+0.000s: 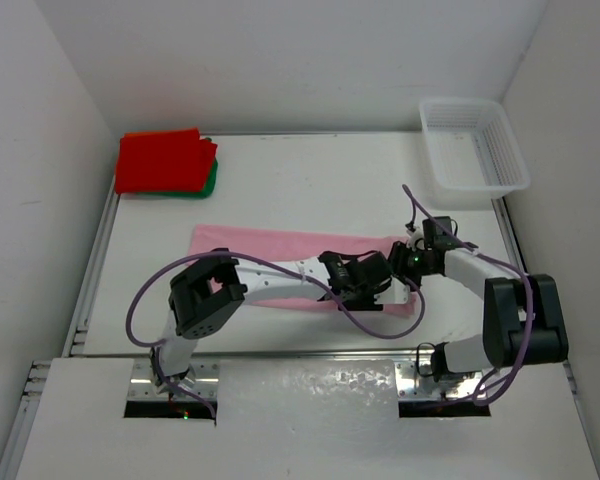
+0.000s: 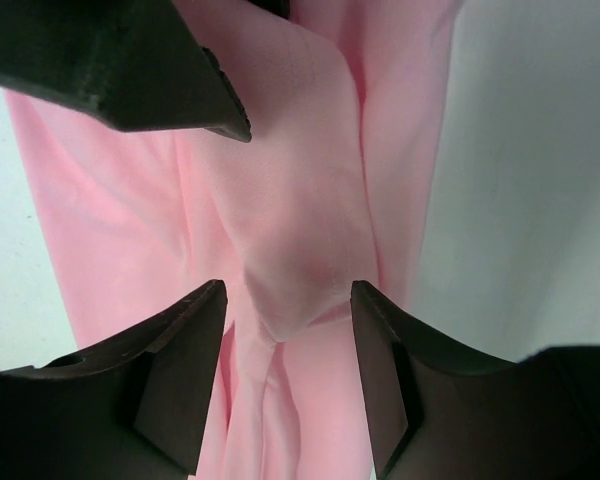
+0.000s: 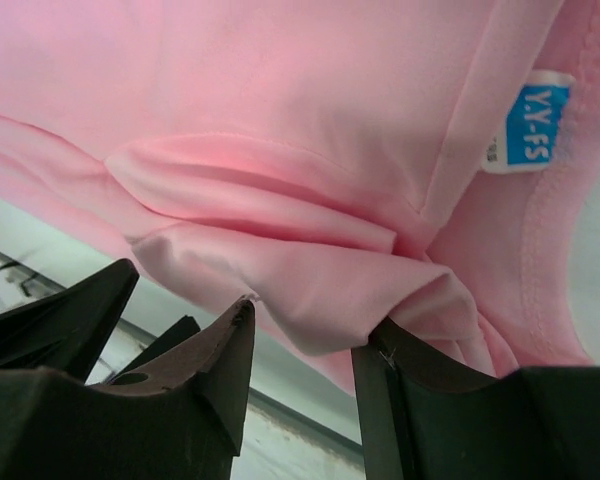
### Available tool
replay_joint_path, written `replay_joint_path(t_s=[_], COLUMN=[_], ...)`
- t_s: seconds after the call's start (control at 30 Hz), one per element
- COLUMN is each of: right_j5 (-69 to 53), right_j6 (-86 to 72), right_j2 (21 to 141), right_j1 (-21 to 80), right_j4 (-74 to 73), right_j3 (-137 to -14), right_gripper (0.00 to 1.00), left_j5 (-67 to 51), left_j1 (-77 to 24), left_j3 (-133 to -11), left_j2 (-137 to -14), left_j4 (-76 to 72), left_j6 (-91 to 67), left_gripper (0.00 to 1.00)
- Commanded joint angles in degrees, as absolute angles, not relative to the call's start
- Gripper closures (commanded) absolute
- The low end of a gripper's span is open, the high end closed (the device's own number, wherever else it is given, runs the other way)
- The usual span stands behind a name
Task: Fold and stack the t-shirts
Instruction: Fold the other side of the tshirt into a rectangle
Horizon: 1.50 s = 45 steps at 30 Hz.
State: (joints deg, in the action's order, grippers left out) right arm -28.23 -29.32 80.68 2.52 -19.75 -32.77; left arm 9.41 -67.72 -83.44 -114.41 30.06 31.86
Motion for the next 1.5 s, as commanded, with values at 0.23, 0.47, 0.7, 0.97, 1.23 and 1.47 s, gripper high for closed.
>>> replay_joint_path(t_s=[0.23,0.47,0.7,0.97,1.23,1.47], right_j5=[-32.87,-34.01,-35.42,-36.39,-35.60,-35.24], right_j6=[-40.78,-46.04,-52.73,-57.31,-55.28,-55.55], right_j2=[83.93,88.94,91.23,93.69,93.52,93.25], right_j1=[2.72,2.64,2.02,1.05,1.05,0.97], right_j4=[-7.56,-4.75,-0.26,3.61,1.50,1.67], right_j3=[-35.50,-38.14,-40.51,-41.48,-40.78,-40.78], right_gripper=[0.58,0.56,0.54,0.53,0.53,0.53], left_j5=[10.99,10.11,5.72,-1.13,-5.97,-11.69], left_j1=[-62.85,-60.30,-60.12,-60.21,-60.47,-61.08], left_j3=[-84.37,-84.38,-83.50,-81.66,-79.45,-78.75], left_j2=[-108.72,-107.75,-107.14,-109.16,-110.83,-111.09], left_j4=[29.70,30.06,30.06,28.13,22.68,24.78], left_j6=[33.40,34.45,37.26,43.15,44.04,43.59], left_gripper=[0.49,0.49,0.48,0.46,0.48,0.49])
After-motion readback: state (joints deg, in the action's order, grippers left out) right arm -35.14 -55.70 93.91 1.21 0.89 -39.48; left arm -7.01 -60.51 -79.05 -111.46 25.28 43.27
